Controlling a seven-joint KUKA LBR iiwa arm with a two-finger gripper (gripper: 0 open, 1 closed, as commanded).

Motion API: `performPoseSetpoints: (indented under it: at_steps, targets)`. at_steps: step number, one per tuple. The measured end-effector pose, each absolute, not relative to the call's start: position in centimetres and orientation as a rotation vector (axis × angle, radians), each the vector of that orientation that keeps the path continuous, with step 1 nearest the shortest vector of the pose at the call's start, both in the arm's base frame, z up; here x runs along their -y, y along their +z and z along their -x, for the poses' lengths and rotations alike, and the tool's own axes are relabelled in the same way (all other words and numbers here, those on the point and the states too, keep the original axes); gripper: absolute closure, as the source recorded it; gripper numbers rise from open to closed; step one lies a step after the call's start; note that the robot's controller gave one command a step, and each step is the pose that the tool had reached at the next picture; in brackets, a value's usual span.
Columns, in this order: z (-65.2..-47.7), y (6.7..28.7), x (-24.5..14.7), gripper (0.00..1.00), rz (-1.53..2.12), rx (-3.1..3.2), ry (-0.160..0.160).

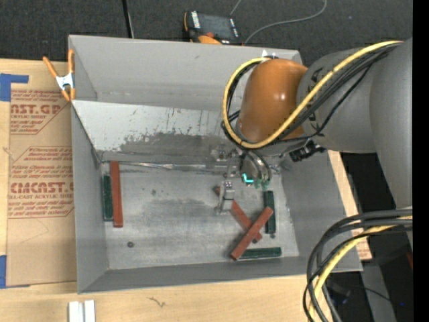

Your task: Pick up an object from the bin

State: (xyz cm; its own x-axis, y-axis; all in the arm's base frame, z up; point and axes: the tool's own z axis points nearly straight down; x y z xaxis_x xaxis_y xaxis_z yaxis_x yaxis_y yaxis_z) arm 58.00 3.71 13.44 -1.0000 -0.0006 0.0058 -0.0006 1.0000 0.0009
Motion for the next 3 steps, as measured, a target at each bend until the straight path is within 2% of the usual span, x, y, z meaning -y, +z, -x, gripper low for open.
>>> performPoseSetpoints:
  at_steps: [1, 2, 3]
  targets:
    - [-56.3, 7.4, 3.1, 0.0, -0.395, 3.119, -0.001]
    - [-56.3, 7.4, 3.0, 1.0, -0.397, 3.119, -0.003]
    - [-50.6, 8.5, 10.4, 1.0, -0.435, 3.109, 0.004]
